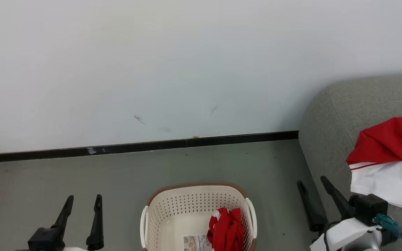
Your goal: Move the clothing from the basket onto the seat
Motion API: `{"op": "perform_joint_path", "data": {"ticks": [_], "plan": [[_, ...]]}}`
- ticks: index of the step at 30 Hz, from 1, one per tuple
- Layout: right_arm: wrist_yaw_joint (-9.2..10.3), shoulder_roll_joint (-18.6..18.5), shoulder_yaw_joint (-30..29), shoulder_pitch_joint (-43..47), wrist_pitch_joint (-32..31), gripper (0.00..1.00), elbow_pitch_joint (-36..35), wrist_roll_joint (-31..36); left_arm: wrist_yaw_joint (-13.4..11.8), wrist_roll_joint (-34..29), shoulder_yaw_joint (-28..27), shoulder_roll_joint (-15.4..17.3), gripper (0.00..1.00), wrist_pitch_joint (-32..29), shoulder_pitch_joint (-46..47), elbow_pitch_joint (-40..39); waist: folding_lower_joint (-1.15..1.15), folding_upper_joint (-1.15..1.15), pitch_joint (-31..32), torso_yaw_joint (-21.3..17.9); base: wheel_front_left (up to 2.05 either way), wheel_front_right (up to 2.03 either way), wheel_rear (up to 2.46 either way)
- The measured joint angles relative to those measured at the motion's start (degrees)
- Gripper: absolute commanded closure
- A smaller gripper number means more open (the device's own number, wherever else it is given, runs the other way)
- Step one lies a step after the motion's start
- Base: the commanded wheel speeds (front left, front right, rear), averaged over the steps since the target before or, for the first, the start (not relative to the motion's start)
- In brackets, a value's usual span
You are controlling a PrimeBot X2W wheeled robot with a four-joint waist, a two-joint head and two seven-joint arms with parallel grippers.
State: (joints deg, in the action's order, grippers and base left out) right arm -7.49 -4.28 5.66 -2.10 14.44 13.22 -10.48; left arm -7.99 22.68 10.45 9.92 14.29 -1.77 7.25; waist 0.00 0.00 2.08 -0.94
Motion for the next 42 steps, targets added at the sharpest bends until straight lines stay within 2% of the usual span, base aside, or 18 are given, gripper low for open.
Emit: {"op": "perform_joint_path", "data": {"ticks": [28, 42], "plan": [[0.00, 1.47, -0.81, 4.60, -0.92, 0.00, -7.62, 2.49, 0.16, -0.01, -0.64, 0.19, 0.00, 0.00, -0.27, -1.70, 0.00, 0.00, -1.18, -1.06, 0.00, 0.00, 0.00], [0.00, 1.69, -1.29, 4.60, -1.60, 0.00, -10.18, 3.10, 2.19, -1.66, 2.24, 1.97, 0.00, -0.86, 0.40, -1.37, 0.00, 0.00, -4.31, -1.35, 0.00, 0.00, 0.00]]}}
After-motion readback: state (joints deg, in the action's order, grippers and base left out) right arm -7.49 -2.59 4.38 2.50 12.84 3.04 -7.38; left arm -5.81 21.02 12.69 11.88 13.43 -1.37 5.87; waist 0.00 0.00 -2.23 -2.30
